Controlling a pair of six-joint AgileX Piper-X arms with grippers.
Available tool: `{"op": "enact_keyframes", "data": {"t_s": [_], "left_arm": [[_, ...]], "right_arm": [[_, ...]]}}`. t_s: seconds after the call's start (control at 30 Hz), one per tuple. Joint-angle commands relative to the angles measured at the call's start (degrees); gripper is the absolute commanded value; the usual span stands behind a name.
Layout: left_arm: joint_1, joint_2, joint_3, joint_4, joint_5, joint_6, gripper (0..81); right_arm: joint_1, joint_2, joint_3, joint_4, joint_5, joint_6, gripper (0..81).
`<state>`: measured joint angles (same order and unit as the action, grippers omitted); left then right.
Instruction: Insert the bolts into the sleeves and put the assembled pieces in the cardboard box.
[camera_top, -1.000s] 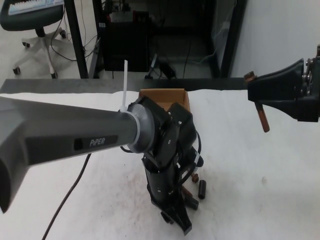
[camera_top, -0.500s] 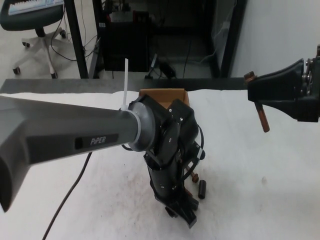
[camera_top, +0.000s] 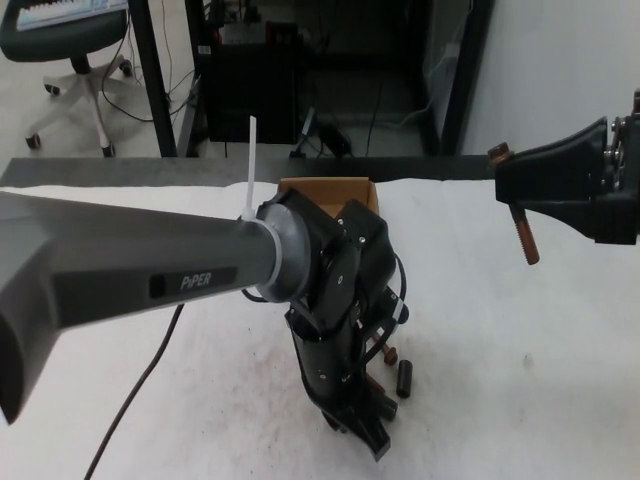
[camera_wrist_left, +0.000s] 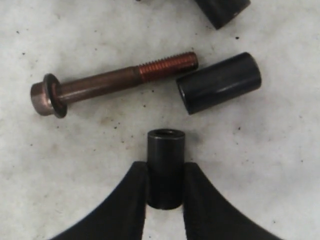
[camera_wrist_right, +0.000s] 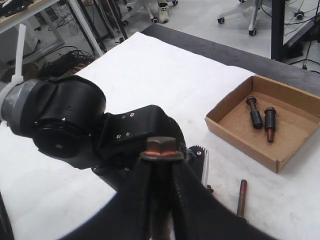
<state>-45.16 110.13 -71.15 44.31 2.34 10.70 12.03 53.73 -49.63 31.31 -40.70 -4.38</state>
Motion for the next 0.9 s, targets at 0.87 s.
{"op": "enact_keyframes", "data": {"t_s": [0.87], "left_arm": [[7.3, -62.6, 51.6, -77.5, 25.5, -37.1, 0.2]], "right_arm": [[4.4, 2.7, 5.0, -67.5, -6.0, 47.5, 0.8]]}}
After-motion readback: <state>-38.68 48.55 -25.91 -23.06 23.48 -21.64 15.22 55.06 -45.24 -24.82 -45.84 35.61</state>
